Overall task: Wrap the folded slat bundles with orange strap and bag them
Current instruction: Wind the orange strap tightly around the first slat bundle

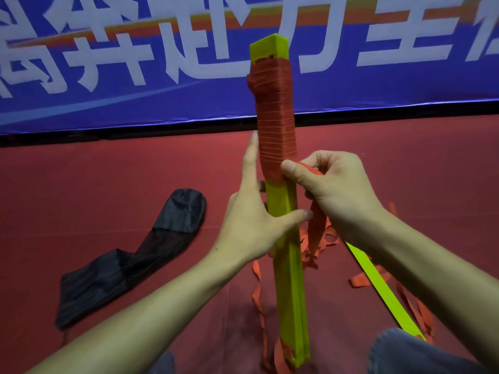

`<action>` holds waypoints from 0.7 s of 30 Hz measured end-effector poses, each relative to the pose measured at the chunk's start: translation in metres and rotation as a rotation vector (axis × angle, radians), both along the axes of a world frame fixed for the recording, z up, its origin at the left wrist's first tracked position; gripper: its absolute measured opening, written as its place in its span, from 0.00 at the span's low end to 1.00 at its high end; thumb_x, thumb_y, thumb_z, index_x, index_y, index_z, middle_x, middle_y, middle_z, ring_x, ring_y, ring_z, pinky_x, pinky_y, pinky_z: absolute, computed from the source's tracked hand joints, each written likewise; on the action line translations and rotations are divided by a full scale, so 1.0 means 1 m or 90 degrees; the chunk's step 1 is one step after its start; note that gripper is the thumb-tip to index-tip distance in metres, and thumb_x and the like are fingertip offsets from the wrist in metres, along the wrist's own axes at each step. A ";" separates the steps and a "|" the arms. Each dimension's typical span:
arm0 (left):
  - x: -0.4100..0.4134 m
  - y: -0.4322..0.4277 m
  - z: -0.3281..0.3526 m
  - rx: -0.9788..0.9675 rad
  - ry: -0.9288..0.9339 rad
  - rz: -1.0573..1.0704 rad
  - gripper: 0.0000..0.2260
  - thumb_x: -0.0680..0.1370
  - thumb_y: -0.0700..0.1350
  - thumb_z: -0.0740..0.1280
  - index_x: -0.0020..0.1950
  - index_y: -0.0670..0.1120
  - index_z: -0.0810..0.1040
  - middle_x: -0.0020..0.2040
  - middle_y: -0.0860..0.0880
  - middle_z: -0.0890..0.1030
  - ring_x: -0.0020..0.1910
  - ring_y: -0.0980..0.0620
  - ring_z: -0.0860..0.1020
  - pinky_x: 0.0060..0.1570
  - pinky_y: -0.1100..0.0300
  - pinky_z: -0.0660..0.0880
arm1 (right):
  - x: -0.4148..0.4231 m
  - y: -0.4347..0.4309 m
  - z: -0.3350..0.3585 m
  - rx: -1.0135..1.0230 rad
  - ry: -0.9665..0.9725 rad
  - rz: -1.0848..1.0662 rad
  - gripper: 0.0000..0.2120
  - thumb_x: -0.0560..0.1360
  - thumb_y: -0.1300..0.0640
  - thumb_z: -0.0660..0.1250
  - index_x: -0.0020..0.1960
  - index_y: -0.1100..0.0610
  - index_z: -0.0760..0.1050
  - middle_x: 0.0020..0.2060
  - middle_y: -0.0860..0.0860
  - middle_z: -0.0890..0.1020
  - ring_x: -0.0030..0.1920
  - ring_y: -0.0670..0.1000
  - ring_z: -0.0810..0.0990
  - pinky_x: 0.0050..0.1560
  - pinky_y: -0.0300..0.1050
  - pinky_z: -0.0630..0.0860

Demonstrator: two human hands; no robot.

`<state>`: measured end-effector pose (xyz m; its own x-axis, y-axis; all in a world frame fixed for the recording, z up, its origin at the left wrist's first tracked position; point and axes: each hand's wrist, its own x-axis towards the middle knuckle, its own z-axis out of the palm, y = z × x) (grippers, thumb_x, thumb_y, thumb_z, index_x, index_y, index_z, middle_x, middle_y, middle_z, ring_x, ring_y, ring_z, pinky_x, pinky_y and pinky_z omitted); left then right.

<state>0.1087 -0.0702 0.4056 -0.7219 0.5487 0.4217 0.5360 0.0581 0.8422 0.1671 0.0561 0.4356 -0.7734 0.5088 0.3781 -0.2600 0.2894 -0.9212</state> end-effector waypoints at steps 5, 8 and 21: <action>-0.006 -0.001 0.001 -0.023 0.014 0.038 0.53 0.67 0.44 0.80 0.75 0.75 0.47 0.47 0.54 0.86 0.44 0.49 0.85 0.49 0.44 0.82 | 0.000 -0.003 -0.001 0.047 0.004 -0.013 0.15 0.68 0.53 0.77 0.33 0.60 0.76 0.25 0.46 0.75 0.27 0.41 0.70 0.28 0.35 0.69; -0.013 -0.005 0.002 -0.012 -0.011 0.011 0.51 0.67 0.41 0.79 0.75 0.73 0.52 0.50 0.54 0.85 0.46 0.50 0.85 0.48 0.44 0.82 | 0.003 0.008 0.004 0.097 -0.007 0.023 0.09 0.70 0.55 0.75 0.35 0.57 0.79 0.28 0.47 0.81 0.32 0.43 0.76 0.36 0.37 0.73; -0.018 -0.008 -0.002 0.014 -0.182 -0.114 0.49 0.71 0.31 0.75 0.75 0.70 0.54 0.55 0.43 0.82 0.50 0.43 0.84 0.36 0.56 0.80 | 0.000 0.037 -0.004 0.168 -0.007 0.002 0.08 0.70 0.56 0.76 0.34 0.57 0.79 0.28 0.51 0.75 0.29 0.42 0.68 0.30 0.34 0.65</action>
